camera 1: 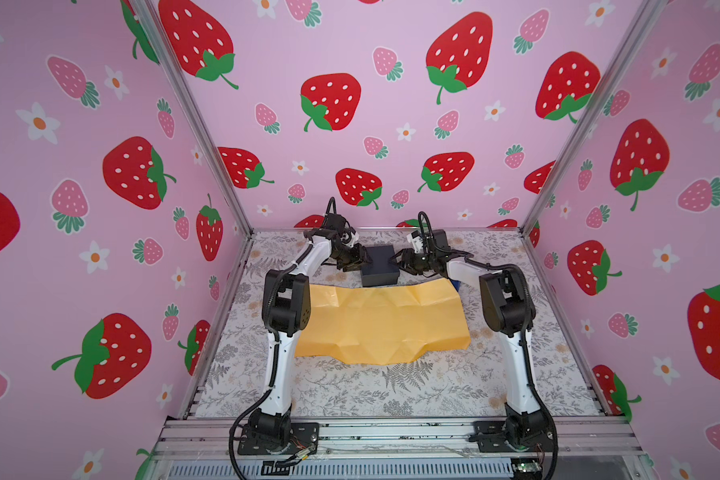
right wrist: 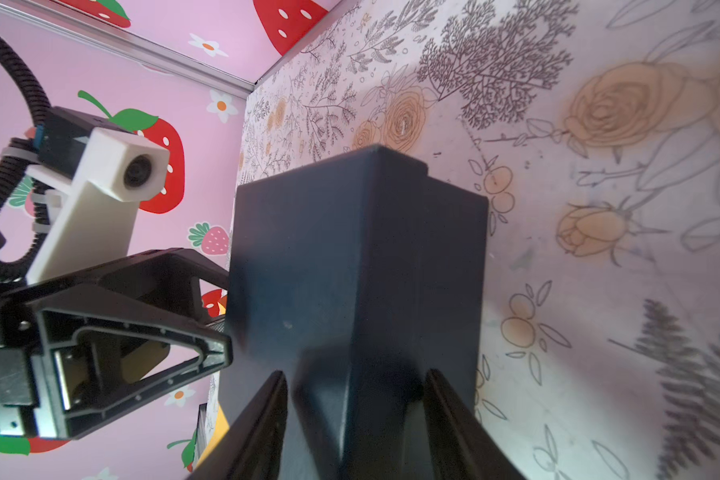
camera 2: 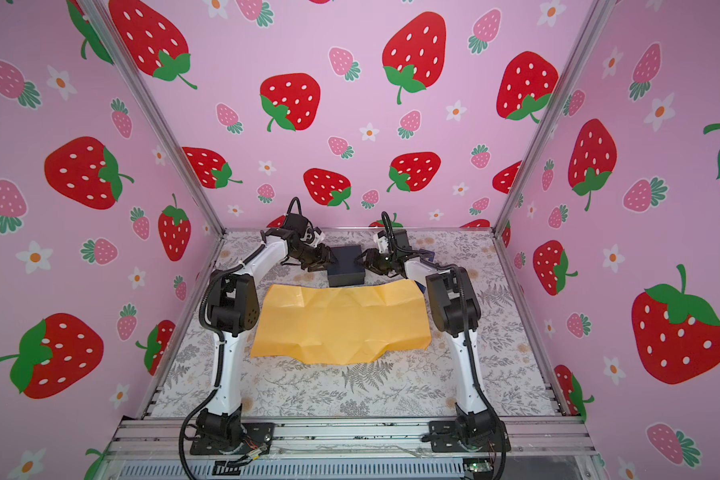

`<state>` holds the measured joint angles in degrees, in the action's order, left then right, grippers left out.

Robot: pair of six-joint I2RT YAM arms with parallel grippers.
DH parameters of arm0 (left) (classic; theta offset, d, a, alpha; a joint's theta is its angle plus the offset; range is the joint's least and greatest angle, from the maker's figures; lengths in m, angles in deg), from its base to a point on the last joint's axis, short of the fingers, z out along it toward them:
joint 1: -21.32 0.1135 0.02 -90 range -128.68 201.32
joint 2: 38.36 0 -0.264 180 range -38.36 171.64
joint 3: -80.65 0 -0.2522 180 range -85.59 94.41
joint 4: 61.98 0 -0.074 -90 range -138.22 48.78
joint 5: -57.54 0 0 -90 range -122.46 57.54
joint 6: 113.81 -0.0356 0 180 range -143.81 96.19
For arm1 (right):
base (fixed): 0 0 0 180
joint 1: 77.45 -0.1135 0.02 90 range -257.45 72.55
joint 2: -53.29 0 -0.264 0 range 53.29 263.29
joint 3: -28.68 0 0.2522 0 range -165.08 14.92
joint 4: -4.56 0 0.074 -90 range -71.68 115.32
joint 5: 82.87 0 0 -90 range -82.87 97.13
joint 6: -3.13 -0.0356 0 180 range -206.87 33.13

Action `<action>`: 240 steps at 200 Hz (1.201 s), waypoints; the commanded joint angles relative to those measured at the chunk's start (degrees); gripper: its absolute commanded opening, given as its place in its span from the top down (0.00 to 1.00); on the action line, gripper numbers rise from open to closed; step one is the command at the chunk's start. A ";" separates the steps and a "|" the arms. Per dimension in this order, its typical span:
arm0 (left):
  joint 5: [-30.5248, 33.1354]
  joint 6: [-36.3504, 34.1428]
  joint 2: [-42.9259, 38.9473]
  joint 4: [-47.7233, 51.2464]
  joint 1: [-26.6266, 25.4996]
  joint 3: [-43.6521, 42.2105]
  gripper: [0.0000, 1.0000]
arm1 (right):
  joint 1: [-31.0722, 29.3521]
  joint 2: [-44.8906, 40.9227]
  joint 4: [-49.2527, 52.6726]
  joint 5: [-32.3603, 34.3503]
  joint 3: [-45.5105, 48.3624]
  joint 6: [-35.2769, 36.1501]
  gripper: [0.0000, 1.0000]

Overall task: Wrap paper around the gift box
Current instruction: 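Grasp the dark grey box from opposite sides with both grippers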

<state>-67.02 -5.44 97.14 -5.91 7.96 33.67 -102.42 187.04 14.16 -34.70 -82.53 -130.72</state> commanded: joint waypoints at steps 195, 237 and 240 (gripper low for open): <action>-5.28 5.70 -4.87 -13.23 2.20 -11.53 0.03 | 3.17 -4.40 -1.12 4.32 9.38 -2.05 0.81; -8.52 9.19 -4.11 -19.41 2.15 -14.50 0.01 | 3.26 -4.29 -1.02 4.15 9.21 -2.04 0.82; -8.72 9.41 -4.04 -19.97 2.12 -14.68 0.01 | 3.26 -4.29 -1.09 4.15 9.21 -2.09 0.82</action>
<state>-72.36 1.44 93.77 -21.02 10.23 20.64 -99.55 182.54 8.87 -33.63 -74.83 -132.32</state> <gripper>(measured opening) 0.990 0.184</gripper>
